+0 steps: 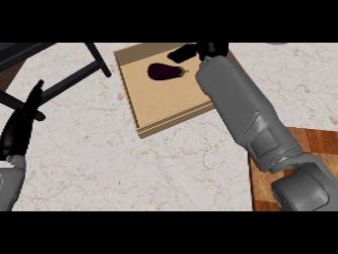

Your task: Pick the eggplant from the cutting board and place it in the cardboard box

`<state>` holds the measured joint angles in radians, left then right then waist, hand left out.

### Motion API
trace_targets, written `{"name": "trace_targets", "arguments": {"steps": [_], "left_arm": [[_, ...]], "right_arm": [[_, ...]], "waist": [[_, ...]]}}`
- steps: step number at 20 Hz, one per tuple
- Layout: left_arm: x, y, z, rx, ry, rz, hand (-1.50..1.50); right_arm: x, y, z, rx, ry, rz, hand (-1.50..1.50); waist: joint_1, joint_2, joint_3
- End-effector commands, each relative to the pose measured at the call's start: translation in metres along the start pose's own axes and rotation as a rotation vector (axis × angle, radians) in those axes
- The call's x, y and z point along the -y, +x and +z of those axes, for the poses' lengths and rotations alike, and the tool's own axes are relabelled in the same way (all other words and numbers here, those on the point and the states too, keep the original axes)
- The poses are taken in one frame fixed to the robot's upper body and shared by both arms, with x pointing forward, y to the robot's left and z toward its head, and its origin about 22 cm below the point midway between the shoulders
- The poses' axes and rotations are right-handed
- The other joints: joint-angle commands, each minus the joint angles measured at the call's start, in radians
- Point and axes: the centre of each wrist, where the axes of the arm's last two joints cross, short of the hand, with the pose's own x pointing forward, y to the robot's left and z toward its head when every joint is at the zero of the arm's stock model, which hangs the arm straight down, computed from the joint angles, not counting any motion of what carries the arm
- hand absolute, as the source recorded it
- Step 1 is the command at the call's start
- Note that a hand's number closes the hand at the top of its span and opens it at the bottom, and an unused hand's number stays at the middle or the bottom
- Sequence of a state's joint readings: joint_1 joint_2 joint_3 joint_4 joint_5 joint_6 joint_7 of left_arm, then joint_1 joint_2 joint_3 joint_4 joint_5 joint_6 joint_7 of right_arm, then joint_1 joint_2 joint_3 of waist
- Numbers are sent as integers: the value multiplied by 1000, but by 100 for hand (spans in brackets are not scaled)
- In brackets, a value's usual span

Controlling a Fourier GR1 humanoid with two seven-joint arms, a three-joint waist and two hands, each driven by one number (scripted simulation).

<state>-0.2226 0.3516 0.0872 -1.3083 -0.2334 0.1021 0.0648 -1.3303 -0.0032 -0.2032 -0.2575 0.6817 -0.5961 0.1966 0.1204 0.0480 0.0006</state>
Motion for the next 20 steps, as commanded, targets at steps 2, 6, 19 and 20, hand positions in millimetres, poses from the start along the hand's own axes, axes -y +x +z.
{"name": "trace_targets", "arguments": {"steps": [2,6,19,20], "left_arm": [[-14,-8,0,-28,20,9,0],[-13,-10,6,-24,28,-9,0],[-17,-34,27,-92,53,4,0],[-19,-31,24,-105,72,-17,0]], "right_arm": [[7,-13,-4,67,-137,-111,-150],[22,-12,-12,52,-216,-260,-150],[68,-98,-25,10,-224,-353,-150],[92,-106,-33,12,-237,-358,-150]], "waist": [[-19,-4,1],[-26,-12,1],[-112,-46,0],[-120,-49,0]]}}
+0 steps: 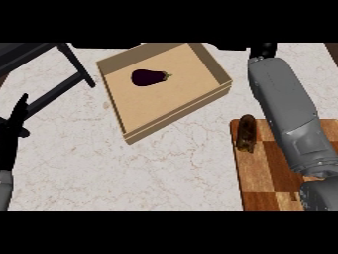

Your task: Pick the eggplant from the cutting board and place it in the cardboard box

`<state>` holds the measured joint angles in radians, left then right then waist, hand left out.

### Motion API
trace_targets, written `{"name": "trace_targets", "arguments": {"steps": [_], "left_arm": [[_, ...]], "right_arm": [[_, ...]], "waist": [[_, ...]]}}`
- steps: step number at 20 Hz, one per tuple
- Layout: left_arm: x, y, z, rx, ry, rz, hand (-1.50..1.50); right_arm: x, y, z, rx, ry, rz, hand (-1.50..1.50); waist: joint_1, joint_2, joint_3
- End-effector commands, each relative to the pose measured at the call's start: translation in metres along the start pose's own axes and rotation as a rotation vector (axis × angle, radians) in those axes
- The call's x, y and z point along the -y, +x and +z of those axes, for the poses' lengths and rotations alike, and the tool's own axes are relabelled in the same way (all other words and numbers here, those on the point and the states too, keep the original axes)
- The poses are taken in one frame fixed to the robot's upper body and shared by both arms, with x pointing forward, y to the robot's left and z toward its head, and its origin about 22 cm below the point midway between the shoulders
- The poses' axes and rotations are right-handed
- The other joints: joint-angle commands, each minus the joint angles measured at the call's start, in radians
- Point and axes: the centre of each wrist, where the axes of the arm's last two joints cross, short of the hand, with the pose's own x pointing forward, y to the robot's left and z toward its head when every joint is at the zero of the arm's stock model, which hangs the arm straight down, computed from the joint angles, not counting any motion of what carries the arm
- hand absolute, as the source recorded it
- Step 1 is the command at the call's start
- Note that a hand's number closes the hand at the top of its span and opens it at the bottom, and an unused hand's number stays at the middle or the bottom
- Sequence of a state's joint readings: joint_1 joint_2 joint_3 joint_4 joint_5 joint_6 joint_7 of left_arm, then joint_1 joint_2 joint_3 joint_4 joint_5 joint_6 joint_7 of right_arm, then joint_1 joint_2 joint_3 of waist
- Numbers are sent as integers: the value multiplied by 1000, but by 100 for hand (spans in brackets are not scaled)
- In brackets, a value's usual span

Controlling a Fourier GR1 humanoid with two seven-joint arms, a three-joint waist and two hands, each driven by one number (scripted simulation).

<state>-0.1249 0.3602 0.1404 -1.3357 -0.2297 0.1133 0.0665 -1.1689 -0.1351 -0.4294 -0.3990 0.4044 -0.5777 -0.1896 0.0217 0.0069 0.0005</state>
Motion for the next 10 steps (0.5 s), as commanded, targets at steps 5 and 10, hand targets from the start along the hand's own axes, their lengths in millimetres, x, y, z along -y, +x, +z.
{"name": "trace_targets", "arguments": {"steps": [5,10], "left_arm": [[-9,-22,15,-31,28,-4,0],[-10,-16,17,-25,32,-12,0]], "right_arm": [[78,-58,-4,-6,26,30,-150],[102,-82,17,-21,141,92,-150]], "waist": [[-34,-14,-1],[-40,-17,-1]]}}
